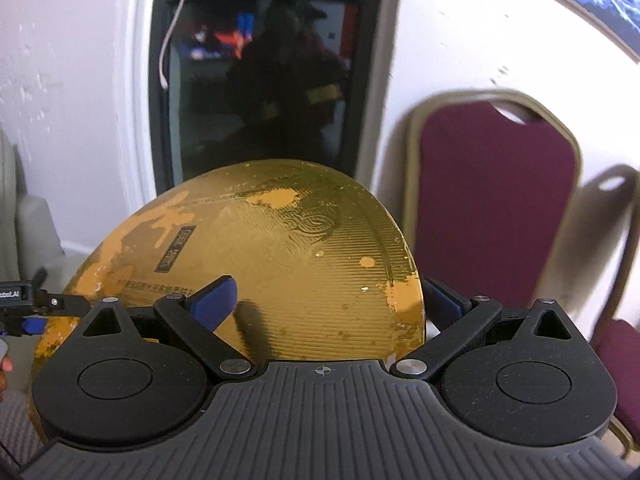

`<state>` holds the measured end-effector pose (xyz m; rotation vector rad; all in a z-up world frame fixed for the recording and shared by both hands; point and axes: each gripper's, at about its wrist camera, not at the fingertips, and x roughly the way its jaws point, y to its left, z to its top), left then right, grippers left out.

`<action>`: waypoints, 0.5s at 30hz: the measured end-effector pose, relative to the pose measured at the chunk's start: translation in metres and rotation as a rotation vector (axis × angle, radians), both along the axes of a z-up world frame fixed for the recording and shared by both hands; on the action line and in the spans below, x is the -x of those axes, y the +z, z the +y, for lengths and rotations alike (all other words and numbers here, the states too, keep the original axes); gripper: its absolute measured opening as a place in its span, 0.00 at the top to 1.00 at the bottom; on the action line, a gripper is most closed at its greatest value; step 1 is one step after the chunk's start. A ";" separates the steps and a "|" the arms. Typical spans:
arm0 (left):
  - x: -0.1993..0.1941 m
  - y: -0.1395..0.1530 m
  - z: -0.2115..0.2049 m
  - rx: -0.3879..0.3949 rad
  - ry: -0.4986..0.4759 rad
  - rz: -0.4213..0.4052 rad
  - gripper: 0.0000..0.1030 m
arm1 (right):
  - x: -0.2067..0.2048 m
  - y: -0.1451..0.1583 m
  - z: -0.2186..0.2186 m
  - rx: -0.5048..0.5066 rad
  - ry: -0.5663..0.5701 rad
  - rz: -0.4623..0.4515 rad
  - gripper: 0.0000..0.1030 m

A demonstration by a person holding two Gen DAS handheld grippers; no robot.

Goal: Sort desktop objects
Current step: 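Lift the gold lid with both grippers and carry it toward the box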

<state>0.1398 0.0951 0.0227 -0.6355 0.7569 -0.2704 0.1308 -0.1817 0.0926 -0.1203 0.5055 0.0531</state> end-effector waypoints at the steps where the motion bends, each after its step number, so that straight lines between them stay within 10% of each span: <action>1: 0.003 -0.003 -0.006 0.004 -0.008 0.020 0.02 | 0.004 0.000 -0.004 0.006 -0.010 0.015 0.03; 15: 0.054 -0.024 -0.065 -0.056 -0.160 0.099 0.02 | 0.072 -0.024 -0.078 -0.042 -0.141 0.163 0.03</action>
